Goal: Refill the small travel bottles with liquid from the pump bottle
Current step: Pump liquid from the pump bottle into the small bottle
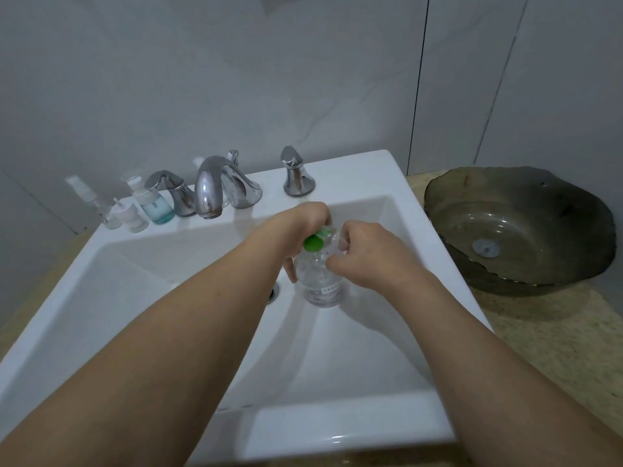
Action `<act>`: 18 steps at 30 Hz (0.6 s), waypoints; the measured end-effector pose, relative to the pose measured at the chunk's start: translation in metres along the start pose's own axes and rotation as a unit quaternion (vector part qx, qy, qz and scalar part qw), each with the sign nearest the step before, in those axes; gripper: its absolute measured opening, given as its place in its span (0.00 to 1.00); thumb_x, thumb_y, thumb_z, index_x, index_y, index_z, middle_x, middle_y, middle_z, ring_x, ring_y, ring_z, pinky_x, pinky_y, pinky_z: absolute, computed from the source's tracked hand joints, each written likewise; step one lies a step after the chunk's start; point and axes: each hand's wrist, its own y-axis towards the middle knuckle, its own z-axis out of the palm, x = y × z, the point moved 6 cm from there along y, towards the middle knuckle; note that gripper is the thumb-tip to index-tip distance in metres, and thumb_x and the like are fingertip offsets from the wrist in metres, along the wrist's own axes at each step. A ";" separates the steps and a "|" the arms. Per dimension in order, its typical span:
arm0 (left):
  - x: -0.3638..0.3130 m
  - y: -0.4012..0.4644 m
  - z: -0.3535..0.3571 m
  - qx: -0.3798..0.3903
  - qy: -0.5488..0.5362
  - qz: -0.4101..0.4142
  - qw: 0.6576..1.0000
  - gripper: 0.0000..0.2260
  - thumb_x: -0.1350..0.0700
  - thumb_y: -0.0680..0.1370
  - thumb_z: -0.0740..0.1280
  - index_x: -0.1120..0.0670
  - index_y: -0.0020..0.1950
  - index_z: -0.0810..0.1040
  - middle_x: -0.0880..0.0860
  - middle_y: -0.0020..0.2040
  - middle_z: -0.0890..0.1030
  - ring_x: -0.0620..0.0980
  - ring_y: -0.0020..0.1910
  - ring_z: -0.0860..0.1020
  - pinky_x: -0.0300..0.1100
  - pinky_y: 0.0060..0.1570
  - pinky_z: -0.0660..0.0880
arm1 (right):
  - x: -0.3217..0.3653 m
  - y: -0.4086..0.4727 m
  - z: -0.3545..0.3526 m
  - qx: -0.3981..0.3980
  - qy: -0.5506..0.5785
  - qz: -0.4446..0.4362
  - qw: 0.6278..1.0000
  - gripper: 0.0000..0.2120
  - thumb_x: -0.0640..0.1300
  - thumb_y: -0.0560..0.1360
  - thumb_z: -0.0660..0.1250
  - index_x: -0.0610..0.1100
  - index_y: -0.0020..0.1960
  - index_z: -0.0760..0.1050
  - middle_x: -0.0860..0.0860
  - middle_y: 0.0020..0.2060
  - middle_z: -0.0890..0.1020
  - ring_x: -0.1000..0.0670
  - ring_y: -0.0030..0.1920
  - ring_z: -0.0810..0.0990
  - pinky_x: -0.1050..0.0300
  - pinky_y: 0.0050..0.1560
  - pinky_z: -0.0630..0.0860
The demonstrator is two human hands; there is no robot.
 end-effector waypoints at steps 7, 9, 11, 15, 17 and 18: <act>-0.002 -0.007 -0.005 -0.002 0.000 0.002 1.000 0.17 0.49 0.80 0.58 0.60 0.60 0.75 0.59 0.55 0.77 0.67 0.59 0.74 0.74 0.55 0.74 | 0.003 0.000 -0.004 -0.010 -0.002 -0.010 1.000 0.13 0.53 0.69 0.69 0.47 0.47 0.70 0.50 0.44 0.78 0.45 0.45 0.77 0.56 0.40 0.68; -0.006 -0.007 -0.008 0.007 -0.011 0.003 1.000 0.22 0.46 0.80 0.60 0.57 0.69 0.70 0.59 0.63 0.75 0.66 0.65 0.72 0.78 0.56 0.71 | 0.004 0.001 -0.008 -0.024 0.004 -0.016 1.000 0.13 0.52 0.69 0.69 0.48 0.47 0.70 0.51 0.43 0.78 0.46 0.44 0.77 0.56 0.40 0.69; -0.009 -0.008 -0.010 0.014 -0.019 0.003 1.000 0.25 0.45 0.80 0.60 0.56 0.74 0.68 0.58 0.69 0.73 0.65 0.70 0.69 0.80 0.57 0.69 | 0.005 0.000 -0.011 -0.034 0.002 -0.018 0.999 0.13 0.52 0.69 0.68 0.48 0.49 0.70 0.51 0.44 0.78 0.46 0.44 0.77 0.56 0.41 0.70; -0.006 -0.006 -0.011 0.011 -0.021 -0.001 1.000 0.25 0.45 0.79 0.61 0.56 0.73 0.69 0.59 0.70 0.73 0.66 0.69 0.70 0.80 0.53 0.71 | 0.006 -0.001 -0.011 -0.036 -0.002 -0.015 0.999 0.14 0.53 0.69 0.68 0.48 0.50 0.71 0.52 0.44 0.79 0.46 0.45 0.77 0.56 0.41 0.70; -0.005 -0.004 -0.010 0.009 -0.016 -0.002 1.000 0.24 0.45 0.79 0.61 0.57 0.70 0.71 0.59 0.67 0.74 0.67 0.66 0.72 0.79 0.51 0.72 | 0.005 -0.001 -0.009 -0.030 0.008 -0.011 0.999 0.13 0.53 0.69 0.68 0.48 0.50 0.71 0.52 0.44 0.79 0.46 0.45 0.77 0.55 0.41 0.71; -0.004 -0.003 -0.009 0.005 -0.011 -0.002 1.000 0.22 0.46 0.79 0.60 0.58 0.67 0.73 0.59 0.64 0.75 0.67 0.64 0.72 0.78 0.51 0.73 | 0.004 -0.001 -0.008 -0.027 0.009 -0.008 1.000 0.13 0.53 0.69 0.68 0.48 0.50 0.71 0.52 0.44 0.78 0.46 0.44 0.77 0.55 0.40 0.71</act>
